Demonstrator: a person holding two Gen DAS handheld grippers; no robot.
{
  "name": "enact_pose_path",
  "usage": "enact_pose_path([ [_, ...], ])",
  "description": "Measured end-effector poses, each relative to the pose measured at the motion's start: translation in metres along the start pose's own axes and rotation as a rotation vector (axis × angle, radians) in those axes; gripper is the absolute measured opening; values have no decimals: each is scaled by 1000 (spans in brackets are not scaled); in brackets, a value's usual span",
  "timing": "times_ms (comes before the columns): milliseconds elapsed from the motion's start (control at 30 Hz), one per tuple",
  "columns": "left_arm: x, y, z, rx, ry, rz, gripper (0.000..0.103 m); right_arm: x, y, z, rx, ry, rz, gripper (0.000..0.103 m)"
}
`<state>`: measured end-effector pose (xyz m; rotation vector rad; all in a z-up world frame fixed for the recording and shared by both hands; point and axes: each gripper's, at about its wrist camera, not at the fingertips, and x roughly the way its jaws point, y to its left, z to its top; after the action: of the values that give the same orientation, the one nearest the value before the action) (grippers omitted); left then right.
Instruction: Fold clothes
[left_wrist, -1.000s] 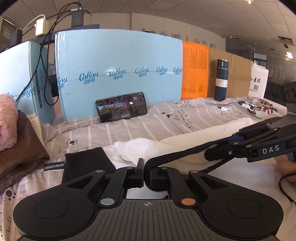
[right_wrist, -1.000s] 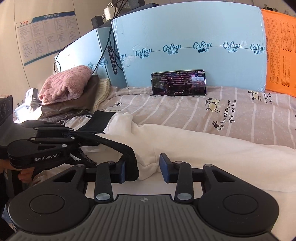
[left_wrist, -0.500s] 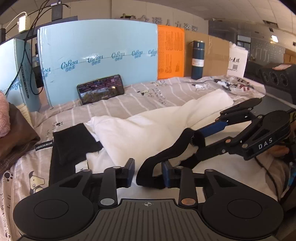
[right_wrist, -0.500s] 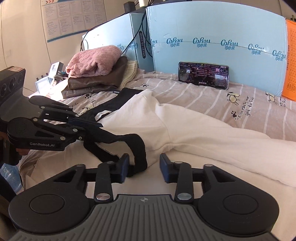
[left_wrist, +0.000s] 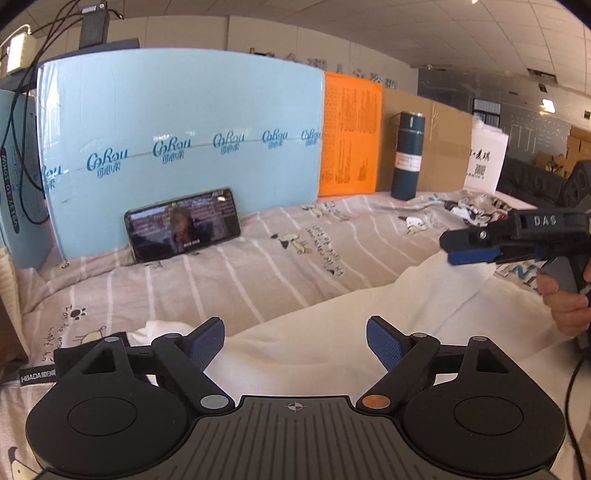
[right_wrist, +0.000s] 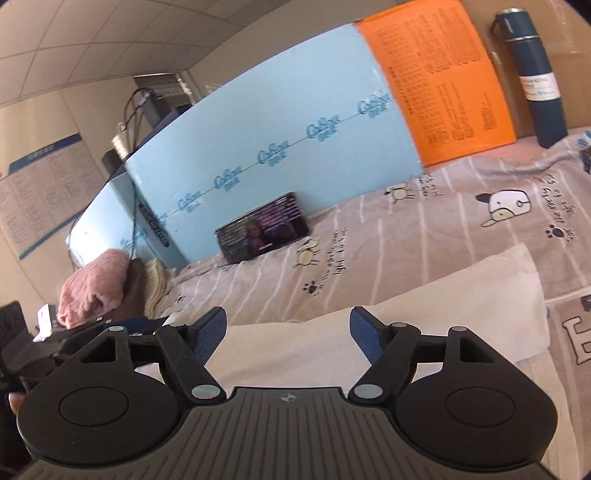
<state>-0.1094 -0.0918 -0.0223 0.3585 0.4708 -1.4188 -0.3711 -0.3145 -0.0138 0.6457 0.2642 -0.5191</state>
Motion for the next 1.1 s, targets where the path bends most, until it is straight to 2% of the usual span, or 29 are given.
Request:
enact_pose_path([
  [67, 14, 0, 1, 6, 26, 15, 87, 5, -18, 3, 63, 3, -115, 73],
  [133, 28, -1, 2, 12, 51, 30, 92, 8, -33, 3, 93, 0, -227, 74],
  [233, 41, -1, 3, 17, 75, 41, 97, 1, -41, -1, 86, -67, -290, 72],
  [300, 40, 0, 1, 12, 77, 37, 98, -6, -38, -3, 47, -156, -418, 80],
  [333, 41, 1, 2, 8, 77, 34, 99, -9, -37, -4, 35, -190, -465, 80],
  [400, 41, 2, 2, 1, 76, 30, 99, -13, -44, -4, 49, -214, -491, 80],
  [500, 42, 2, 2, -1, 77, 28, 101, -9, -48, -4, 38, -173, -475, 84],
  [633, 42, 4, 3, -6, 77, 25, 102, 12, -47, -4, 0, -47, -543, 87],
  [700, 42, 5, 3, -11, 72, 22, 102, 13, -46, -5, -7, -46, -533, 93],
  [800, 34, 14, 3, -67, 22, 0, 102, 11, -47, -5, 4, -58, -525, 94],
  [900, 18, 28, 3, -158, -81, -16, 102, -2, -48, -4, 34, -149, -488, 94],
  [1000, -8, 38, 3, -215, -236, -9, 102, -28, -39, -5, 31, -320, -414, 95],
  [1100, -38, 36, 1, -192, -345, 39, 102, -63, -14, -11, -26, -448, -334, 101],
])
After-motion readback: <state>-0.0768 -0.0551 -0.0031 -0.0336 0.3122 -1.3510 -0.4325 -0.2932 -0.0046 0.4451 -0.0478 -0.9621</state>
